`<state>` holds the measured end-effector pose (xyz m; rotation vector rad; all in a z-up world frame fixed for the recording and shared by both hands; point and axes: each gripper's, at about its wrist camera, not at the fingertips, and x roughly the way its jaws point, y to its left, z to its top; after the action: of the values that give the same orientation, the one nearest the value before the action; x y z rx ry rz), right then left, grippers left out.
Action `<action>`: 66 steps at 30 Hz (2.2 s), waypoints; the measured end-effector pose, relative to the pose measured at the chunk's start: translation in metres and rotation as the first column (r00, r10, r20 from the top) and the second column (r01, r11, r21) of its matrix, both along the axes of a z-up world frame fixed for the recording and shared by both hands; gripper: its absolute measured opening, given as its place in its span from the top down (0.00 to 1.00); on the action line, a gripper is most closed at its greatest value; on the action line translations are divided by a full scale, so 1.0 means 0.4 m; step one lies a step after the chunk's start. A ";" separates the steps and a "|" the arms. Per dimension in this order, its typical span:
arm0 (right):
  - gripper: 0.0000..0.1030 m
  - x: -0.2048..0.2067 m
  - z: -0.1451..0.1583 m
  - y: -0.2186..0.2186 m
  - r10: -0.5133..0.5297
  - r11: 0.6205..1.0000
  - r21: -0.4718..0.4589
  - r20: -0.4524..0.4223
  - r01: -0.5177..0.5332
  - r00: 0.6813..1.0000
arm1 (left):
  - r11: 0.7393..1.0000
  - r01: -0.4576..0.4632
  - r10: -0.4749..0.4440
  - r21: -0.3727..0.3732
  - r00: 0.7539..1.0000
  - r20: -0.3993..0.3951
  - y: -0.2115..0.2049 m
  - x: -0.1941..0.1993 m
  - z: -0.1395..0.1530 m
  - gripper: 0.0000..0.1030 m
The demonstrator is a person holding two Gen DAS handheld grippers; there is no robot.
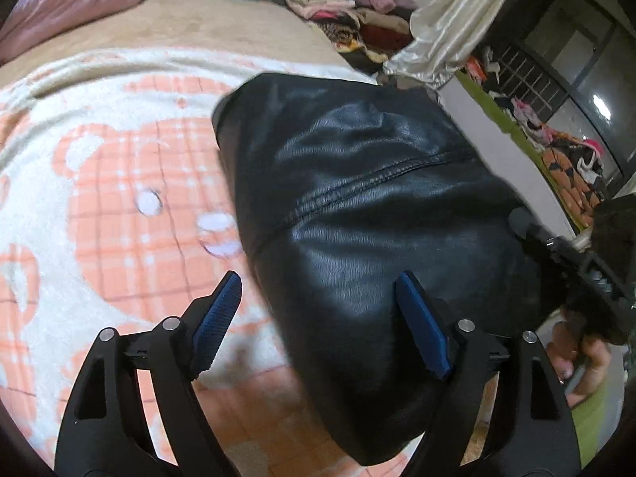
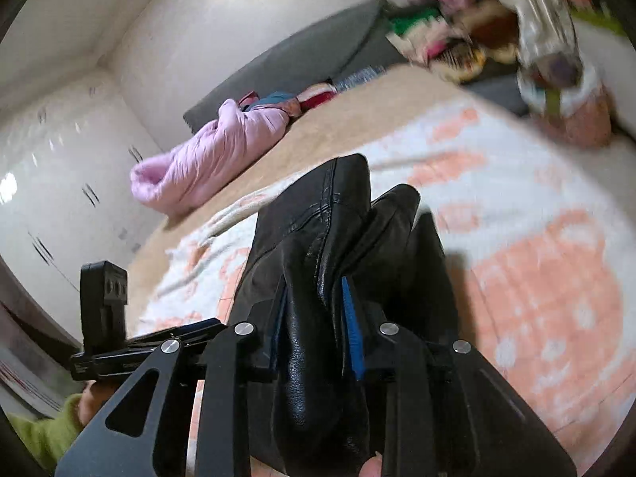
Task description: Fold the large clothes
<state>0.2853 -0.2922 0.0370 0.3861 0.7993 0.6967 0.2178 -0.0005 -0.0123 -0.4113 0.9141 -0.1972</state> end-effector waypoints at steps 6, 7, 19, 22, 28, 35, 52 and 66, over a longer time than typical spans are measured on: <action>0.75 -0.003 -0.154 -0.057 -0.053 0.998 0.010 -0.121 0.055 0.991 | 0.999 0.044 -0.042 0.030 0.997 -0.067 -0.065 0.008 -0.064 0.17; 0.75 -0.012 -0.159 -0.060 -0.068 0.997 -0.032 -0.095 0.066 0.993 | 0.998 0.052 -0.050 0.039 0.996 -0.069 -0.067 0.007 -0.066 0.17; 0.20 -0.052 -0.192 -0.064 -0.174 0.969 -0.183 -0.038 0.164 0.984 | 0.990 0.083 -0.076 0.114 0.995 -0.060 -0.118 0.008 -0.060 0.16; 0.20 -0.063 -0.205 -0.095 -0.165 0.982 -0.110 -0.089 0.155 0.982 | 0.991 0.079 -0.073 0.104 0.996 -0.060 -0.110 0.007 -0.061 0.16; 0.49 -0.062 -0.218 -0.108 -0.104 0.994 0.000 -0.175 0.106 0.979 | 0.990 0.088 -0.082 0.107 0.995 -0.060 -0.111 0.010 -0.060 0.16; 0.58 -0.099 -0.239 -0.100 -0.121 0.981 0.109 -0.293 0.158 0.948 | 0.987 0.095 -0.087 0.133 0.994 -0.061 -0.111 0.010 -0.056 0.16; 0.28 -0.024 -0.035 -0.058 -0.255 0.966 -0.059 -0.016 0.253 0.967 | 0.986 0.086 -0.079 0.144 0.995 -0.058 -0.109 0.004 -0.067 0.14; 0.90 0.104 -0.050 -0.002 -0.097 0.995 -0.014 0.043 0.097 0.994 | 0.985 0.101 -0.096 0.139 0.995 -0.039 -0.133 0.003 -0.051 0.10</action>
<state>0.3267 -0.2930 0.0170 0.3920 0.7412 0.6055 0.2190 -0.0539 -0.0327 -0.2387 0.9743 -0.2153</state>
